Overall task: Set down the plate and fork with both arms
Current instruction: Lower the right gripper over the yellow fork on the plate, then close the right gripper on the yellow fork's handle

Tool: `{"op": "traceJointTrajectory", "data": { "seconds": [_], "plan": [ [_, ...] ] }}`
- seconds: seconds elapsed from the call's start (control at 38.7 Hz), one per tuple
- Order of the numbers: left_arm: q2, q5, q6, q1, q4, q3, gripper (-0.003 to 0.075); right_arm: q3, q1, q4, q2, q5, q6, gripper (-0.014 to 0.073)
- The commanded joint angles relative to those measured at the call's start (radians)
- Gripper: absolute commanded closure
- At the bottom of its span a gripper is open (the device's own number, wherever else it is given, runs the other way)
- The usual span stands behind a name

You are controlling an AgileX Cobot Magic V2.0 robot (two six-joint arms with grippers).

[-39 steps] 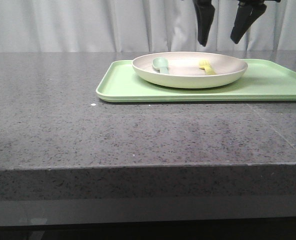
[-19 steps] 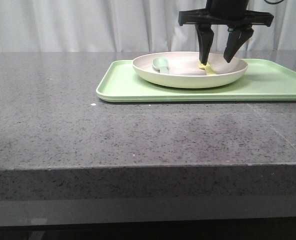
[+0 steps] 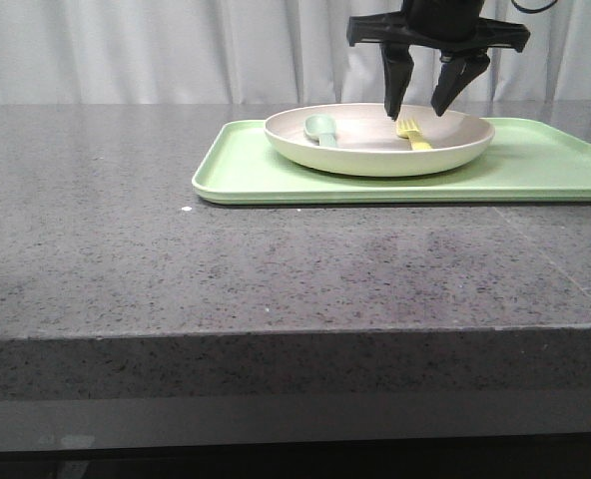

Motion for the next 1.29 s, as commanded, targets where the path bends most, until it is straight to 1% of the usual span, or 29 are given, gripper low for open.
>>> {"op": "traceJointTrajectory", "data": {
  "seconds": [0.0, 0.34, 0.47, 0.54, 0.96, 1.19, 1.27],
  "plan": [
    [-0.004, -0.061, 0.0, 0.003, -0.026, -0.024, 0.0457, -0.032, -0.007, -0.003, -0.048, -0.046, 0.001, 0.0183],
    [-0.004, -0.061, 0.0, 0.003, -0.026, -0.024, 0.0457, -0.032, -0.008, 0.003, -0.018, -0.047, 0.001, 0.0186],
    [-0.004, -0.061, 0.0, 0.003, -0.026, -0.024, 0.0459, -0.032, -0.008, 0.004, -0.018, -0.035, 0.001, 0.0243],
    [-0.004, -0.061, 0.0, 0.003, -0.026, -0.024, 0.0459, -0.032, -0.008, 0.004, -0.018, -0.021, 0.001, 0.0254],
    [-0.004, -0.061, 0.0, 0.003, -0.026, -0.024, 0.0459, -0.032, -0.008, 0.005, -0.014, 0.031, 0.001, 0.0262],
    [-0.004, -0.061, 0.0, 0.003, -0.026, -0.024, 0.0459, -0.032, -0.008, 0.005, -0.014, 0.034, 0.001, 0.0442],
    [-0.004, -0.061, 0.0, 0.003, -0.026, -0.024, 0.0459, -0.032, -0.008, 0.005, -0.014, 0.034, 0.001, 0.0468]
  ]
}}
